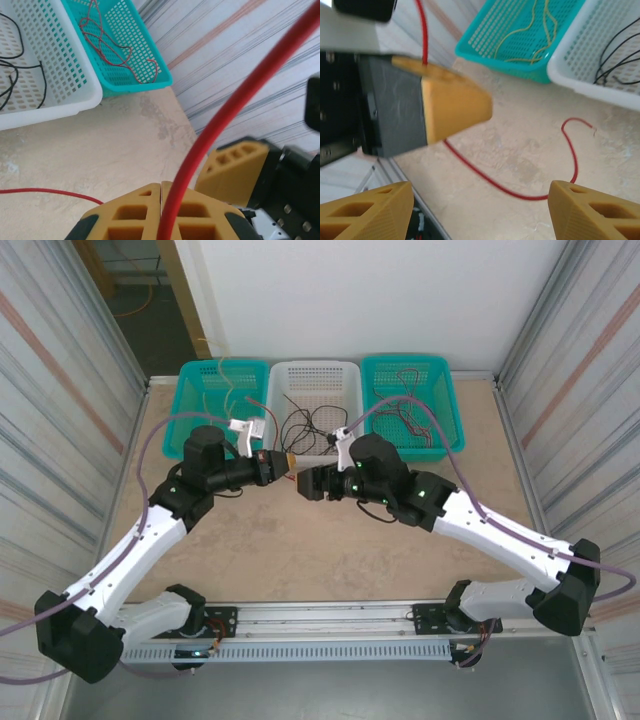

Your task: Untangle the cables

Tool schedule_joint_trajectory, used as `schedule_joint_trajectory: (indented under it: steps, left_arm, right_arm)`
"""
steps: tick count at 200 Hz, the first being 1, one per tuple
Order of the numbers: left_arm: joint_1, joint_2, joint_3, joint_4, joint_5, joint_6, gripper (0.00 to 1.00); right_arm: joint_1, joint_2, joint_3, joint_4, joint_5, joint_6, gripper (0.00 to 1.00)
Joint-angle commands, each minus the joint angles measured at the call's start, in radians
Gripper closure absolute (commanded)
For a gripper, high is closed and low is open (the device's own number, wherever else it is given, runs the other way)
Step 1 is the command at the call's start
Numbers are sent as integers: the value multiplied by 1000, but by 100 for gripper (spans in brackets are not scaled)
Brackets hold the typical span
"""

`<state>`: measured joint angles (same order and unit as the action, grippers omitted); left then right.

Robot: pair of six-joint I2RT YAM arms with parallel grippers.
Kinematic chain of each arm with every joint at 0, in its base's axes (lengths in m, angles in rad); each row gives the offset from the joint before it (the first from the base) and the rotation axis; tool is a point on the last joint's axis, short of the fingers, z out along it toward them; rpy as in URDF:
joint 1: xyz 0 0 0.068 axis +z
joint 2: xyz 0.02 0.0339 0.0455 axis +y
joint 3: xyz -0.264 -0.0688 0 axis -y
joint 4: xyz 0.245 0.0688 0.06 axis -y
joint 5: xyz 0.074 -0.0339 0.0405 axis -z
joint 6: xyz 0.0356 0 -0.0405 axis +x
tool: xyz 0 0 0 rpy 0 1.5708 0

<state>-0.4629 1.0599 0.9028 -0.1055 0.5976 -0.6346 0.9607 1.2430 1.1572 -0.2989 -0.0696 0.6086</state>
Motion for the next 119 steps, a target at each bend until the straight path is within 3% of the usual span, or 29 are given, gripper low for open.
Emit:
schedule_joint_trajectory:
  steps: [1,53,73,91,119]
  left_arm:
    - [22,-17,4,60,113,-45,100]
    - [69,-49,-9,118,176,-111,100]
    - [80,-58,-22,152,194,-140,100]
    - [89,-62,-26,170,197,-156,100]
    - [100,-65,-23,182,210,-170,100]
  right_arm:
    - [34,35,21,-39,1,-56,31]
    - [37,86,39,-33,-1,-77,38]
    - [38,93,40,-31,-6,-80,45]
    - [37,101,39,-25,-15,-79,65]
    - [38,122,59,-31,-17,-79,89]
